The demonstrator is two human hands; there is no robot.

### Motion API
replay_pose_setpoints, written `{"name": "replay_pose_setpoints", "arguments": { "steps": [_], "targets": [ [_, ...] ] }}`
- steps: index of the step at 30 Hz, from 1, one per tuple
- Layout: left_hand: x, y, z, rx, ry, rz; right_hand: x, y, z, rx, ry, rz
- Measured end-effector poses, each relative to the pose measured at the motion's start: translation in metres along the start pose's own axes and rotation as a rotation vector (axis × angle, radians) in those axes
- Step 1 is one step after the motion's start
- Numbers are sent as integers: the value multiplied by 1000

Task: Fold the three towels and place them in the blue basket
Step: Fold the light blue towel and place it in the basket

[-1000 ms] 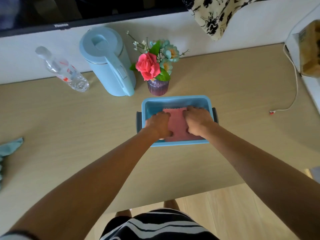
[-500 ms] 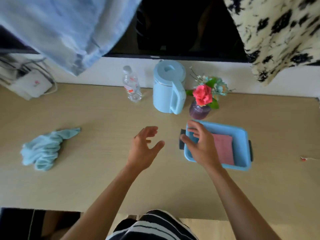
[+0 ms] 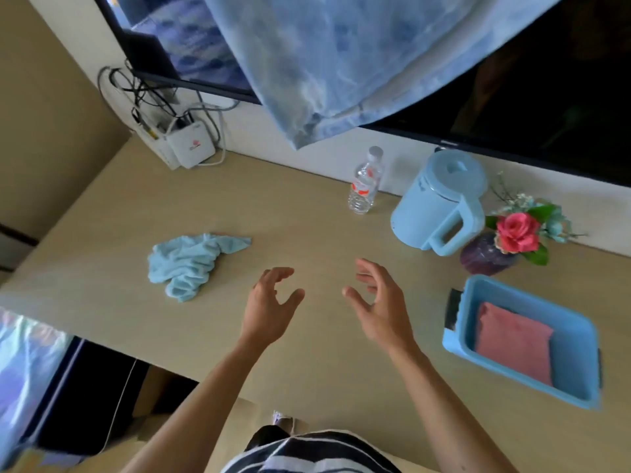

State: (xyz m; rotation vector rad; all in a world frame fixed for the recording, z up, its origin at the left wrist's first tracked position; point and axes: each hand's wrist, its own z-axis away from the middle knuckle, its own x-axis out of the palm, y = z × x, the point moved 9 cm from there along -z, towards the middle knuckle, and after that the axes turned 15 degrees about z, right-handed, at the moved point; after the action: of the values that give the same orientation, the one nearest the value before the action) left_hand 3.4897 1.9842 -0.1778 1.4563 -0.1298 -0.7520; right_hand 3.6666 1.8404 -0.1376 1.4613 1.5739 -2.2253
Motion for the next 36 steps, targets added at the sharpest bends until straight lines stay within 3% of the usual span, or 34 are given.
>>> {"name": "replay_pose_setpoints", "arguments": {
  "steps": [3,8,15,23,30,36],
  "targets": [
    [-28,-30,-22,-23,32,-119,20,-10,0,6,-30,13],
    [-100,-89,-78,-99,111,-520,49,-21,0,5,-66,54],
    [-139,-148,-131,-273,-102,-745,72,-28,3,41,-114,54],
    [-137,-89,-123,-83,34,-250,76,-35,-2,28,-163,60],
    [-95,18,-80,-41,-414,453,58,-77,-33,-116,-181,108],
    [-57,83,-47,-54,-655,768,58,-70,-29,308,-615,-515]
  ]
}}
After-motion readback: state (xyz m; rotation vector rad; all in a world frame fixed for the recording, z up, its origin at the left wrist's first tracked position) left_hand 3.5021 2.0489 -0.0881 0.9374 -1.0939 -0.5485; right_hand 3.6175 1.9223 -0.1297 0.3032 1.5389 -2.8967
